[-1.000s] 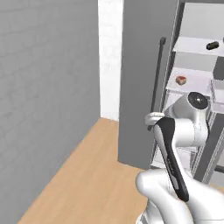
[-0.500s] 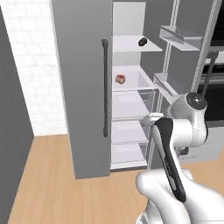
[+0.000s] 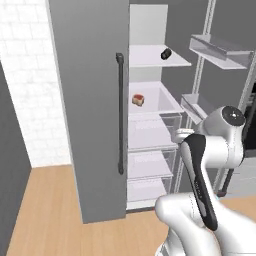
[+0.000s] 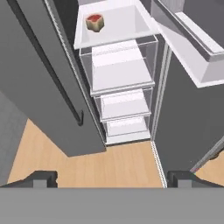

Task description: Place one cucumber and one steak in each tupperware on the nearby counter, to pack two identical lunches.

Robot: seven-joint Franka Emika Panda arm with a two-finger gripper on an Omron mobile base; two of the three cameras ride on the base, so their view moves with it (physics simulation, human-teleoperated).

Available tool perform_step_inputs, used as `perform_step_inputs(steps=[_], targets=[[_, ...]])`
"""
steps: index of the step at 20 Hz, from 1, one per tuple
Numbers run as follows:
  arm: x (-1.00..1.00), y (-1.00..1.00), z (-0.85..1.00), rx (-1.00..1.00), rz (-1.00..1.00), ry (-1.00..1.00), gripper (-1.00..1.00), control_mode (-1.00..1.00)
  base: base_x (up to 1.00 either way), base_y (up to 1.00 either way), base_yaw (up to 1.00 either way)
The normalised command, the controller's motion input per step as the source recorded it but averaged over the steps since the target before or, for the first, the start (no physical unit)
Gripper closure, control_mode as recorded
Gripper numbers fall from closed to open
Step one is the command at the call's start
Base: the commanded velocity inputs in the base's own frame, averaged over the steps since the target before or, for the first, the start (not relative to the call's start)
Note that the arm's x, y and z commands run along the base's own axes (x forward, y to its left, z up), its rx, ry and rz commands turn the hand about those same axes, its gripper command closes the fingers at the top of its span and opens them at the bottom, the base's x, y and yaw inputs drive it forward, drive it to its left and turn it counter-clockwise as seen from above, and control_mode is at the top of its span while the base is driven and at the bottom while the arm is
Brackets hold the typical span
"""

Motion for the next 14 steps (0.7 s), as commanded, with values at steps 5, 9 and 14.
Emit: perform_step_inputs(steps=[5,9,14], targets=[[0.00,0.00,0.00,0.00,0.00,0.00,-1.00,1.00,1.00,0.02,-0.13],[0.00,0.00,0.00,0.00,0.00,0.00,-1.00,1.00,0.84,-0.01,-0.24],[0.00,0.00,0.00,0.00,0.00,0.00,-1.00,1.00,0.89,0.32,-0.14]])
